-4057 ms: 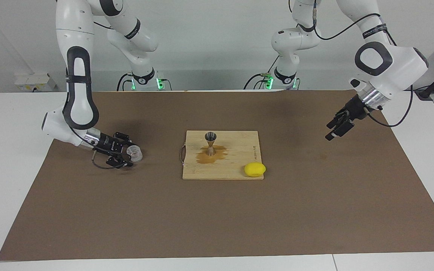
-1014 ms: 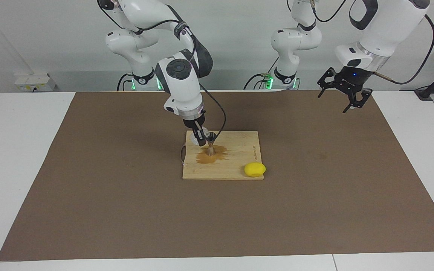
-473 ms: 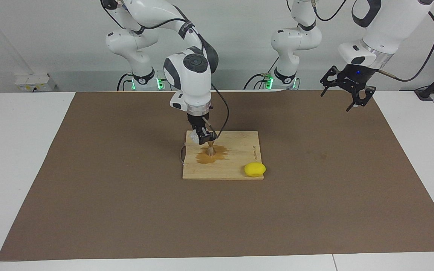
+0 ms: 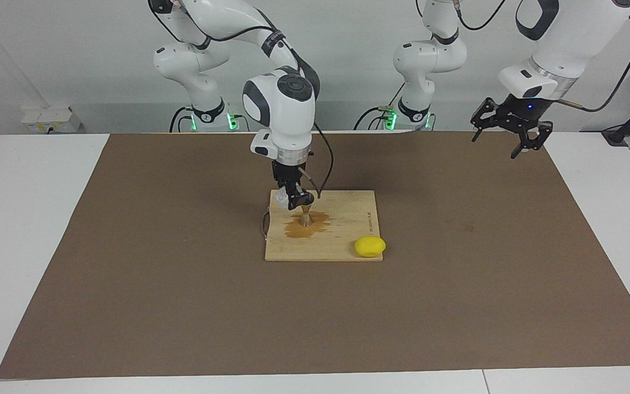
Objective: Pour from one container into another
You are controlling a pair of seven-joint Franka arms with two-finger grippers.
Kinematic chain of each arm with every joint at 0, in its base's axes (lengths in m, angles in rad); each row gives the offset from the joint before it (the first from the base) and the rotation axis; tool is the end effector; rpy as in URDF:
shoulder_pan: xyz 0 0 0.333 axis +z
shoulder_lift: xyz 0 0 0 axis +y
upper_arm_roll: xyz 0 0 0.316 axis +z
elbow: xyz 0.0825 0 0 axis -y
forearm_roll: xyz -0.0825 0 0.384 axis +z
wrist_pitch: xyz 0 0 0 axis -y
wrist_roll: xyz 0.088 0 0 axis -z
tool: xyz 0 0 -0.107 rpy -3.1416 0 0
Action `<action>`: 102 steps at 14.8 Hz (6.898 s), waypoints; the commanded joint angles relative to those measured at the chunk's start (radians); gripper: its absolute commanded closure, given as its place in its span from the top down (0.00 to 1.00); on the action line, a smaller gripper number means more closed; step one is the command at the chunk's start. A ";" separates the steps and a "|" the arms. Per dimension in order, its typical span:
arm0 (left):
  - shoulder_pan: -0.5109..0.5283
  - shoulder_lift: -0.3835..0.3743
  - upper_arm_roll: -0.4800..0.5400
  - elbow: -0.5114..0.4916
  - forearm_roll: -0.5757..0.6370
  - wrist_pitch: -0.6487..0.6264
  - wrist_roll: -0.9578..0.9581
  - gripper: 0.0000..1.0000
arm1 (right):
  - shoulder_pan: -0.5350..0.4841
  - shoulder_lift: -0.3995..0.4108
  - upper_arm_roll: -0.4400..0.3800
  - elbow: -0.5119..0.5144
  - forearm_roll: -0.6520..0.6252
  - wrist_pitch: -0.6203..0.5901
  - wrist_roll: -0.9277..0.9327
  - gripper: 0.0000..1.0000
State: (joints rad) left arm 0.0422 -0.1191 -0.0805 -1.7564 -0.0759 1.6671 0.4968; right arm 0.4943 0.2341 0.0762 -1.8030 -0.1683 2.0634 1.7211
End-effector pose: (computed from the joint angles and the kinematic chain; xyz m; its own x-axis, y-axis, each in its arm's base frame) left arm 0.5235 -0.0298 0.6090 0.8628 -0.5023 0.0572 -0.5048 -0.8621 0.0442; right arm 0.5320 0.3276 0.4185 0.4693 -0.8738 0.1274 -0.8776 -0.4775 -0.0419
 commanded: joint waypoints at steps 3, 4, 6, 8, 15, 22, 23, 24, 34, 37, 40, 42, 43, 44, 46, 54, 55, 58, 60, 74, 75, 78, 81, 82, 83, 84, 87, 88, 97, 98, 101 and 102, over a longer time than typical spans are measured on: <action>-0.027 -0.017 -0.015 -0.003 0.064 -0.014 -0.090 1.00 | -0.003 -0.006 0.007 0.010 -0.014 -0.012 0.037 0.00; -0.018 -0.016 -0.013 -0.003 0.065 -0.009 -0.098 1.00 | -0.013 -0.006 0.008 0.010 -0.010 -0.011 0.035 0.00; -0.012 -0.013 -0.009 0.000 0.067 -0.007 -0.156 1.00 | -0.025 -0.006 0.007 0.010 0.056 -0.009 0.035 0.00; -0.013 -0.010 -0.005 0.002 0.068 -0.006 -0.199 1.00 | -0.039 -0.004 0.007 0.008 0.142 0.001 0.034 0.00; -0.015 -0.008 0.007 -0.003 0.081 0.034 -0.250 1.00 | -0.088 0.005 0.007 0.008 0.298 0.034 0.011 0.00; -0.025 0.018 0.007 0.000 0.081 0.074 -0.299 1.00 | -0.238 -0.012 0.007 -0.071 0.614 0.035 -0.246 0.00; -0.025 0.033 0.010 0.005 0.081 0.074 -0.299 1.00 | -0.270 -0.015 0.007 -0.091 0.643 0.035 -0.289 0.00; -0.025 0.039 0.010 0.008 0.079 0.077 -0.299 1.00 | -0.305 -0.016 0.007 -0.111 0.683 0.034 -0.334 0.00; -0.036 0.111 0.007 0.072 0.076 0.123 -0.328 1.00 | -0.608 0.063 0.007 -0.230 0.940 -0.011 -0.799 0.00; -0.044 0.111 0.021 0.071 0.079 0.120 -0.337 1.00 | -0.672 0.111 0.007 -0.230 0.943 -0.034 -0.917 0.00; -0.050 0.111 0.028 0.071 0.079 0.099 -0.345 1.00 | -0.700 0.129 0.007 -0.237 0.946 -0.036 -0.937 0.00; -0.050 0.110 0.027 0.069 0.073 0.097 -0.413 1.00 | -0.723 0.128 0.007 -0.248 0.946 -0.037 -0.956 0.00; -0.050 0.111 0.022 0.071 0.073 0.103 -0.459 1.00 | -0.737 0.126 0.005 -0.256 0.946 -0.034 -0.959 0.00; -0.050 0.111 0.022 0.071 0.073 0.100 -0.468 1.00 | -0.743 0.125 0.004 -0.260 0.946 -0.032 -0.957 0.00; -0.056 0.111 0.024 0.071 0.071 0.099 -0.474 1.00 | -0.761 0.125 0.002 -0.262 0.946 -0.013 -0.947 0.33; -0.071 0.108 0.024 0.071 0.071 0.097 -0.477 1.00 | -0.775 0.012 -0.006 -0.257 0.868 0.004 -0.945 1.00; -0.073 0.108 0.025 0.071 0.071 0.094 -0.475 1.00 | -0.769 -0.011 -0.004 -0.254 0.804 0.006 -0.959 1.00; -0.073 0.105 0.022 0.071 0.071 0.091 -0.475 1.00 | -0.743 -0.053 0.005 -0.231 0.594 -0.002 -1.012 1.00; -0.071 0.104 0.021 0.069 0.071 0.089 -0.475 1.00 | -0.697 -0.068 0.004 -0.214 0.499 -0.005 -1.032 1.00; -0.059 0.101 0.018 0.066 0.073 0.097 -0.475 1.00 | -0.488 -0.174 0.013 0.038 0.082 -0.202 -1.350 1.00; -0.061 0.099 0.018 0.064 0.073 0.095 -0.475 1.00 | -0.487 -0.171 0.013 0.100 0.081 -0.259 -1.350 1.00; -0.061 0.099 0.018 0.064 0.073 0.095 -0.475 1.00 | -0.491 -0.164 0.010 0.226 0.088 -0.367 -1.354 1.00; -0.059 0.096 0.018 0.060 0.073 0.097 -0.472 1.00 | -0.500 -0.179 0.008 0.257 0.101 -0.433 -1.409 1.00; -0.058 0.095 0.018 0.060 0.073 0.095 -0.474 1.00 | -0.500 -0.196 0.008 0.249 0.102 -0.463 -1.423 1.00; -0.059 0.095 0.018 0.060 0.073 0.094 -0.475 1.00 | -0.500 -0.215 0.008 0.226 0.105 -0.492 -1.439 1.00; -0.061 0.095 0.018 0.060 0.073 0.094 -0.475 1.00 | -0.499 -0.235 0.008 0.194 0.105 -0.517 -1.451 1.00; -0.058 0.095 0.018 0.060 0.073 0.102 -0.474 1.00 | -0.493 -0.248 0.008 0.174 0.113 -0.517 -1.459 1.00; -0.058 0.095 0.018 0.060 0.073 0.105 -0.472 1.00 | -0.493 -0.248 0.008 0.174 0.134 -0.514 -1.460 1.00; -0.055 0.095 0.018 0.058 0.073 0.102 -0.474 1.00 | -0.491 -0.251 0.007 0.160 0.156 -0.511 -1.511 1.00; -0.055 0.095 0.018 0.057 0.073 0.103 -0.474 1.00 | -0.490 -0.252 0.007 0.159 0.156 -0.510 -1.511 1.00; -0.055 0.093 0.018 0.055 0.073 0.103 -0.474 1.00 | -0.490 -0.254 0.007 0.157 0.156 -0.509 -1.509 1.00; -0.055 0.093 0.019 0.055 0.073 0.102 -0.475 1.00 | -0.490 -0.254 0.007 0.154 0.156 -0.509 -1.506 1.00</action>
State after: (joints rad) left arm -0.0094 -0.0193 -0.0661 -1.7062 -0.0180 1.7786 0.0368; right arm 0.0078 0.0084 0.0829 -1.6121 -0.0286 1.5400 0.2369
